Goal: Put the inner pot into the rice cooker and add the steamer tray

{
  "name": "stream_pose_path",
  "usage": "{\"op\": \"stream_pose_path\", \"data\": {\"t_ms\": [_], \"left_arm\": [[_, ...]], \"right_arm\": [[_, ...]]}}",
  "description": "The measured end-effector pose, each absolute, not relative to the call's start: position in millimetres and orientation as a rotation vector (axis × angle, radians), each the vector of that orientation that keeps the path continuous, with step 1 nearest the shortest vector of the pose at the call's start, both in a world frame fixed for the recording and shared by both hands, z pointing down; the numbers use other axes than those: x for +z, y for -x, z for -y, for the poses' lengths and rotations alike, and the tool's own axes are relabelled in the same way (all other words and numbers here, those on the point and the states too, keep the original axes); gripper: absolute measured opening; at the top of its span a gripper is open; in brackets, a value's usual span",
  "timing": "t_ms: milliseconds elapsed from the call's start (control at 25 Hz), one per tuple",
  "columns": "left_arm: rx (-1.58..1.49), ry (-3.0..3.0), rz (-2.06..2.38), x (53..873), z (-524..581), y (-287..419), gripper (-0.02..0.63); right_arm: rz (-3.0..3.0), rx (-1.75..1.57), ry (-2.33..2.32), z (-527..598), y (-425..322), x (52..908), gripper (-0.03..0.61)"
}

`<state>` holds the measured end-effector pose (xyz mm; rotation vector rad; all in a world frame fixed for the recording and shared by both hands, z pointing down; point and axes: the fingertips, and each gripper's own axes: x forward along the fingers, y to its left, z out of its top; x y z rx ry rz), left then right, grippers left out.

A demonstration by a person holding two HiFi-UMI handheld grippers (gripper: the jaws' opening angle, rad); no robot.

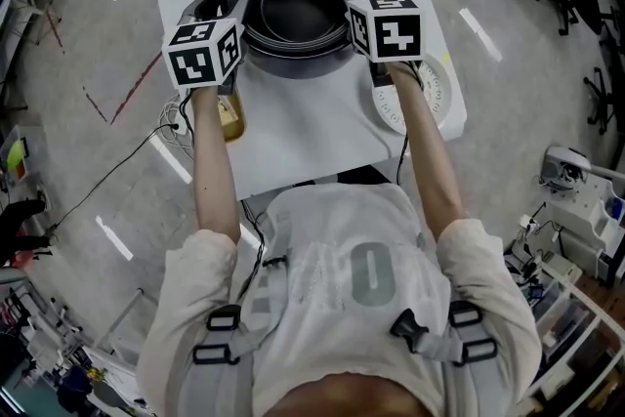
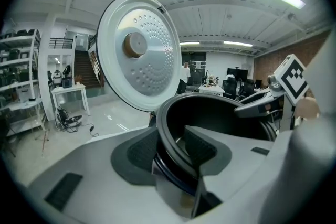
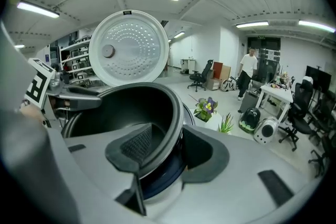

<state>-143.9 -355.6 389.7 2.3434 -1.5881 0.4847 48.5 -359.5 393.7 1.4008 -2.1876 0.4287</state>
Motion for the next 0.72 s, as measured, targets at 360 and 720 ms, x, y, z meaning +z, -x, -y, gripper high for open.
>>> {"op": "stream_pose_path", "data": {"t_ms": [360,720], "left_arm": [[0.544,-2.378,1.665,389.3,358.1,138.9,0.164],[0.488,-2.378,1.639,386.6,359.3,142.3,0.166]], "right_arm": [[2.148,0.302,-1.427,360.9,-53.7,393.8,0.190],[2.183,0.305,-1.456,364.3,-52.6,391.5,0.190]]}}
